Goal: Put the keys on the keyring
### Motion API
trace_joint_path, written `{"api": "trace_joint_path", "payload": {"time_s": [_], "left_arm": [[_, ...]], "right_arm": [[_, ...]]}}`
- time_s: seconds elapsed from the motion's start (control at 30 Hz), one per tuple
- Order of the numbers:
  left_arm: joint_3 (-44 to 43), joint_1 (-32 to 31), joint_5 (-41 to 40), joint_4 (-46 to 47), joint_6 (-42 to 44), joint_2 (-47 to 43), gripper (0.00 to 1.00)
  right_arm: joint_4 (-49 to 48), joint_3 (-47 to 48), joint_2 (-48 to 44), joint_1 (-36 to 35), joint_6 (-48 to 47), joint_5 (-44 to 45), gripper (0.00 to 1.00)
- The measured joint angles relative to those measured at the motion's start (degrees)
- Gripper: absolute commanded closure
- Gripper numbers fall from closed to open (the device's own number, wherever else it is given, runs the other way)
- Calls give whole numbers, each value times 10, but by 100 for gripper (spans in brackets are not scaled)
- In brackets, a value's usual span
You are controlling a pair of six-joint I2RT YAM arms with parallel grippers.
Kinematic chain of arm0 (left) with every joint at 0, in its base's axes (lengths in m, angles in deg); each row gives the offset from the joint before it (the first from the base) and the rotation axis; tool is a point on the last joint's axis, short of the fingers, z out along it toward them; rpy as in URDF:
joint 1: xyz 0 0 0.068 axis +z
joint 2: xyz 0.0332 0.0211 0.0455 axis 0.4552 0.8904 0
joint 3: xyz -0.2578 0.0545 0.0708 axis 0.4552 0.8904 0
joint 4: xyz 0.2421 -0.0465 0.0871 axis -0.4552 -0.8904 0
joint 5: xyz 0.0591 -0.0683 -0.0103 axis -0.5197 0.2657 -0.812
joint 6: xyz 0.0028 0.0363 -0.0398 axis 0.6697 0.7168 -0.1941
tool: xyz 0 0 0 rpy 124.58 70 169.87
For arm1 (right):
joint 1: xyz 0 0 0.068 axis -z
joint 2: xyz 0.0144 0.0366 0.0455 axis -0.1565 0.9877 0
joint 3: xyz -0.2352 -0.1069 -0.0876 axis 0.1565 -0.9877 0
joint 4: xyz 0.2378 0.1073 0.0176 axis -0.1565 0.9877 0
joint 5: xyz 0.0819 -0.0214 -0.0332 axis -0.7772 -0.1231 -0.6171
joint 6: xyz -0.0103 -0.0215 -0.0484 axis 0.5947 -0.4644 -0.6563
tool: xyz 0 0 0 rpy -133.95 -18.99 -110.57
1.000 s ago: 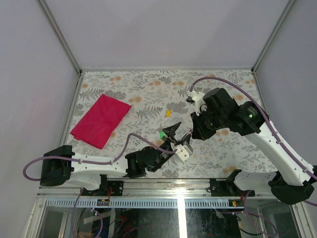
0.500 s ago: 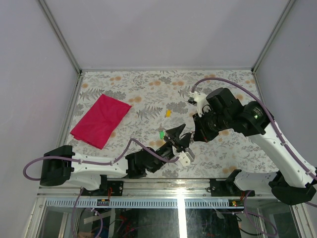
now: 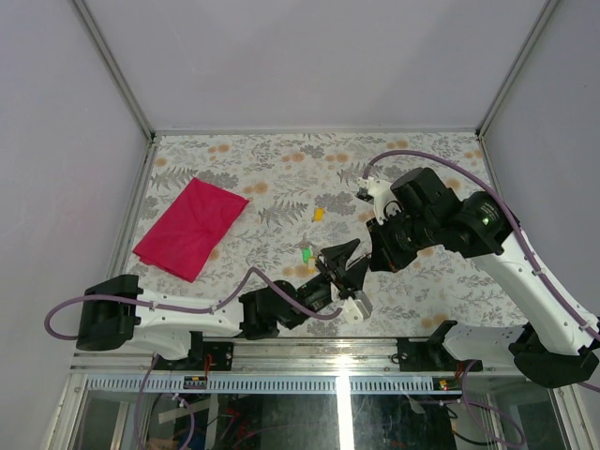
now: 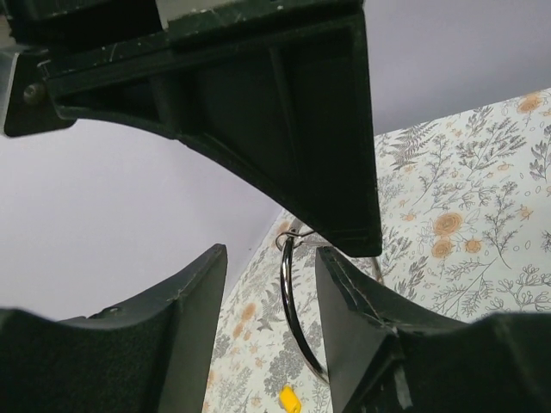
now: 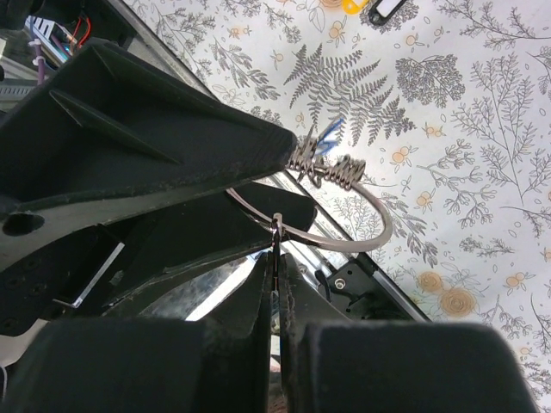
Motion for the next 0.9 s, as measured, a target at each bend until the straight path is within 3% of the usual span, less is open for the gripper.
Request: {"api": "trace_joint_path", "payload": {"time_s": [0.73,0.9], "left_arm": [[-4,-7,43,18,112,35,54],[-4,-7,43,21,123,35,58]], "right_arm": [[29,4,-1,0,-12,-19,100],[28,-2,-2,0,-15,-24,100]]}}
